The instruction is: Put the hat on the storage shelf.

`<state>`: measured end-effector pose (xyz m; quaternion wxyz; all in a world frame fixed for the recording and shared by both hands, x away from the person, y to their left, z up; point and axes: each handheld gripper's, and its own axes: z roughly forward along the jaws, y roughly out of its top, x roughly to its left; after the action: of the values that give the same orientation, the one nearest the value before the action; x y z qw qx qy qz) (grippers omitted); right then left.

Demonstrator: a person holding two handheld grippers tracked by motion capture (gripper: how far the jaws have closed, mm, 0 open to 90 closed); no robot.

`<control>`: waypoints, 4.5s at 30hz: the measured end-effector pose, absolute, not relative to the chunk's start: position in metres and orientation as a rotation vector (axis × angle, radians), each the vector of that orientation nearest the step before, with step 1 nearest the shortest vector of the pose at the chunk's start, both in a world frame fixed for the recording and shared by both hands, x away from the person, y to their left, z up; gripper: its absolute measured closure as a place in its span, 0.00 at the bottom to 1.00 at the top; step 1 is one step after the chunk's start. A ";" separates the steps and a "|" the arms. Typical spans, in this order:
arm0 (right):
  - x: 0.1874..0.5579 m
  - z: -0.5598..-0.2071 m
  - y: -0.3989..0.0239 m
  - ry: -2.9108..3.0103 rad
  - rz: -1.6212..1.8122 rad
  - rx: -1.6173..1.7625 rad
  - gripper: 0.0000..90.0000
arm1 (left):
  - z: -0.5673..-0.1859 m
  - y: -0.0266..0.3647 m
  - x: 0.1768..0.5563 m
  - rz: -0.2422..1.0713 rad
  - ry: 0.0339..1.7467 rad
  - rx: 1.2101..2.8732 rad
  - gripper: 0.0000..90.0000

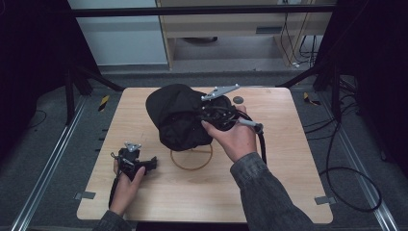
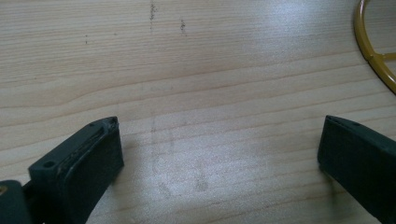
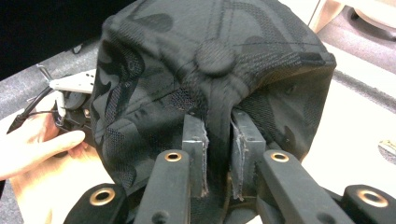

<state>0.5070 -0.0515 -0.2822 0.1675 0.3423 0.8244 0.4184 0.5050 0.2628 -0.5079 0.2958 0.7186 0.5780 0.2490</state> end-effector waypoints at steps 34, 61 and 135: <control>0.506 -0.278 -0.060 2.343 1.220 0.996 0.79 | -0.508 0.262 0.505 0.660 1.532 1.917 0.00; 0.490 -0.263 -0.087 2.304 1.259 1.001 0.79 | -0.508 0.262 0.505 0.658 1.525 1.921 0.00; 0.443 -0.272 -0.186 2.010 1.215 1.147 0.05 | -0.508 0.261 0.505 0.659 1.523 1.918 0.00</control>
<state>0.4429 -0.1865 -0.2720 0.2609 0.4238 0.7423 0.4487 0.5047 0.2607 -0.5081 0.2980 0.7218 0.5733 0.2478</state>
